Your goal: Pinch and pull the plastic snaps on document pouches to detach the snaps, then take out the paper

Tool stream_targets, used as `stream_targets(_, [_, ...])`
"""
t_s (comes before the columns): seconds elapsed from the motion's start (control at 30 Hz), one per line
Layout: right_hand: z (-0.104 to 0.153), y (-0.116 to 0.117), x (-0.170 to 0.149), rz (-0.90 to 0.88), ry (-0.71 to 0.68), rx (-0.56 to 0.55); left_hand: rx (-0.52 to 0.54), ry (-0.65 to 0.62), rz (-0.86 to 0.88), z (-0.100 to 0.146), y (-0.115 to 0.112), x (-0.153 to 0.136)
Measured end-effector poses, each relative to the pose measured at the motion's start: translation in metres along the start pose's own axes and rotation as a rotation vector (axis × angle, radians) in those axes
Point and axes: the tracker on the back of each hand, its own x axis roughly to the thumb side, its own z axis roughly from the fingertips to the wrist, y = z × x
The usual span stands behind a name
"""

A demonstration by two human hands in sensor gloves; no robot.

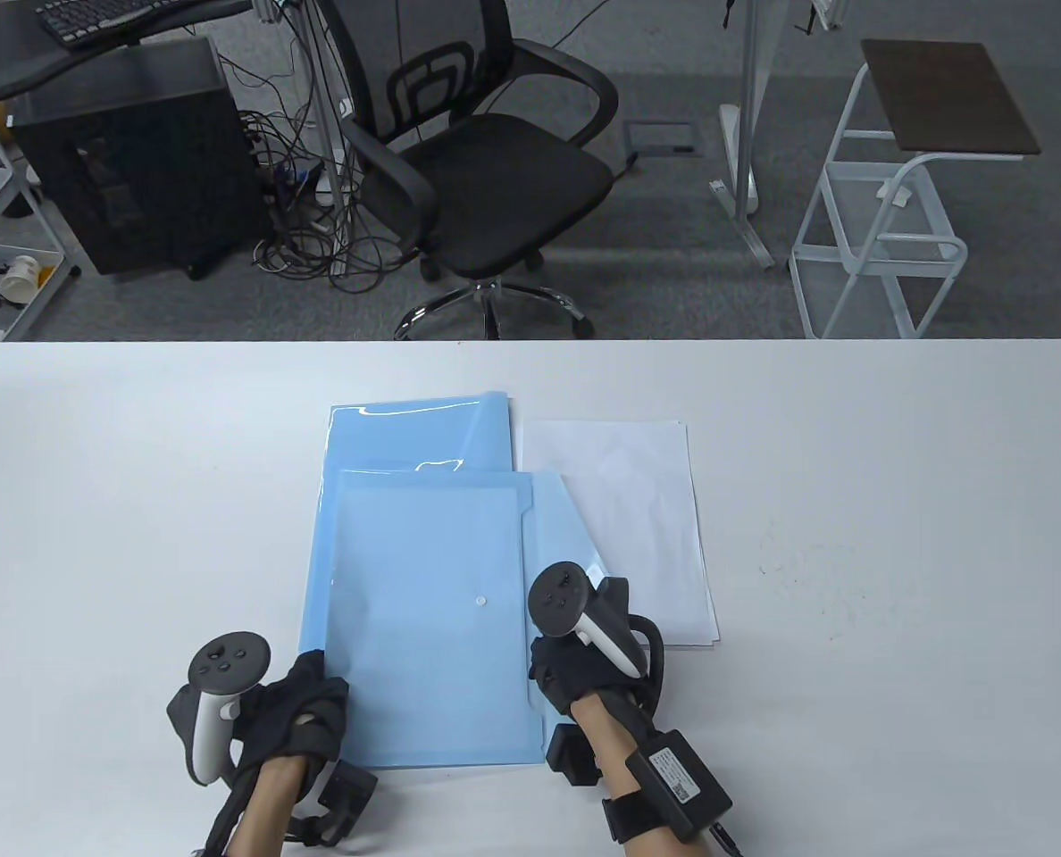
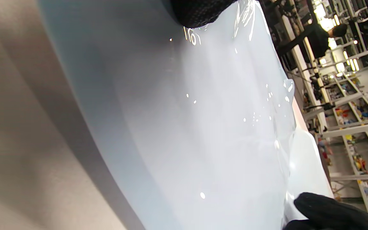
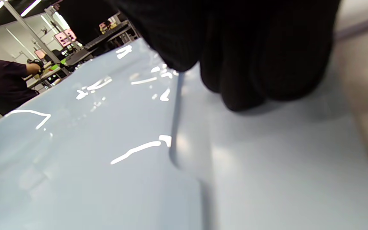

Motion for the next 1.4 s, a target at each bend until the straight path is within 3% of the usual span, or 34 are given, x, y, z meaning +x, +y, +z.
stream_targets(0.23, [-0.003, 0.012, 0.0, 0.285, -0.01, -0.196, -0.145, -0.007, 0.244, -0.003, 0.003, -0.008])
stream_targets(0.33, [-0.002, 0.014, 0.004, 0.337, -0.032, -0.203, -0.153, -0.004, 0.245, -0.003, 0.003, -0.008])
stream_targets(0.47, [-0.001, 0.012, -0.001, 0.139, -0.051, -0.115, -0.136, 0.002, 0.219, -0.003, 0.003, -0.009])
stream_targets(0.73, [0.004, -0.001, -0.029, -0.547, -0.143, 0.055, -0.116, 0.002, 0.206, -0.002, 0.006, -0.009])
stream_targets(0.93, [0.004, 0.008, -0.034, -0.938, -0.235, 0.252, -0.115, -0.008, 0.193, -0.003, 0.005, -0.009])
stream_targets(1.23, [0.003, 0.013, -0.03, -0.929, -0.194, 0.244, -0.19, -0.08, 0.242, -0.003, 0.002, -0.007])
stream_targets(1.4, [0.009, 0.009, -0.023, -0.786, -0.072, 0.059, -0.158, -0.076, 0.209, -0.003, 0.001, -0.007])
